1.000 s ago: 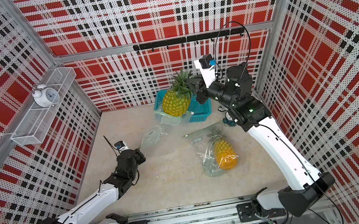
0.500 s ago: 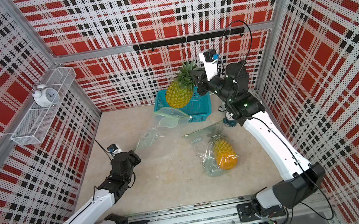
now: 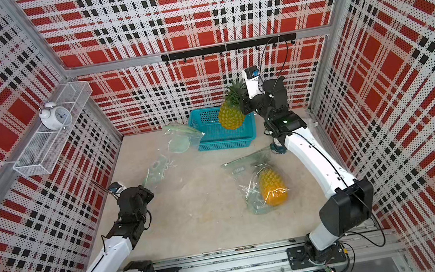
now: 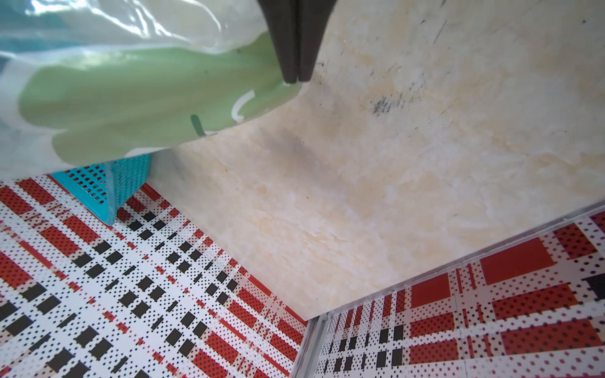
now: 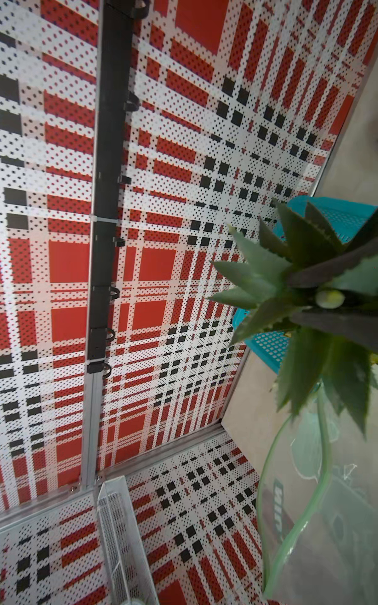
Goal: Open the zip-top bag and take out the pineapple
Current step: Place the pineapple in the basket.
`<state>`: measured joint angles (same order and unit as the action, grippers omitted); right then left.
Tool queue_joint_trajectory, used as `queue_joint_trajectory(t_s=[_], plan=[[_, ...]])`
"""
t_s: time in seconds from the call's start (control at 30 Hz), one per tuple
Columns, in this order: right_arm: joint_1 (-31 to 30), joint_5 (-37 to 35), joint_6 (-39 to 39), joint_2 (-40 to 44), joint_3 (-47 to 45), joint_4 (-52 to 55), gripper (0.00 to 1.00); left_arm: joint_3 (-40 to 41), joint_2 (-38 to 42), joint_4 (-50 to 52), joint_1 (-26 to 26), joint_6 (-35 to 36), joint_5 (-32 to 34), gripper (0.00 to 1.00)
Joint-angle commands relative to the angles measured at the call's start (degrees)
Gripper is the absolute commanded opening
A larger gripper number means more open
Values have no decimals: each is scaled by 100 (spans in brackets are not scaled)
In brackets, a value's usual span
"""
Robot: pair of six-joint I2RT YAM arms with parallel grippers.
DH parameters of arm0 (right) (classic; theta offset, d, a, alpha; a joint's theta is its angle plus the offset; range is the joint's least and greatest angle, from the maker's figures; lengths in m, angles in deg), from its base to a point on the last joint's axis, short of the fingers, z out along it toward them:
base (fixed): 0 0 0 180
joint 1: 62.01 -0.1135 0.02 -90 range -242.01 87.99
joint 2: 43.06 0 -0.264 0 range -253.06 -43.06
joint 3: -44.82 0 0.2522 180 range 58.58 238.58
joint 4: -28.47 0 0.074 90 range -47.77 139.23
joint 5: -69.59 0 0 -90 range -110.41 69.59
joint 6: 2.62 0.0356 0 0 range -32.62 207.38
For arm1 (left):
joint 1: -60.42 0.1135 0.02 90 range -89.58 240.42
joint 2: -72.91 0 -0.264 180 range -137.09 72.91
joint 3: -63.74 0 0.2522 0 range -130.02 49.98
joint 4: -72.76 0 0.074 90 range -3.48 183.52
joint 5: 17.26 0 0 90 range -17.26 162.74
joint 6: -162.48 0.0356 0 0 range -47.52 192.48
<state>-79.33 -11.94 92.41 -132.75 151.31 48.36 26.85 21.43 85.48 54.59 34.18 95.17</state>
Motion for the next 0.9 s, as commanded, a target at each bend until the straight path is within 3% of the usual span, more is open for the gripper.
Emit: queue_joint_trajectory(t_s=[0.0, 0.47, 0.87], plan=[[63, -261, -89, -136, 209, -789, 0, 72, 138, 112, 172, 34, -73, 0], [159, -694, -264, -1335, 837, -345, 0, 174, 340, 166, 477, 120, -247, 0], [185, -662, -252, -2338, 1821, 788, 0, 200, 415, 175, 530, 174, -258, 0]])
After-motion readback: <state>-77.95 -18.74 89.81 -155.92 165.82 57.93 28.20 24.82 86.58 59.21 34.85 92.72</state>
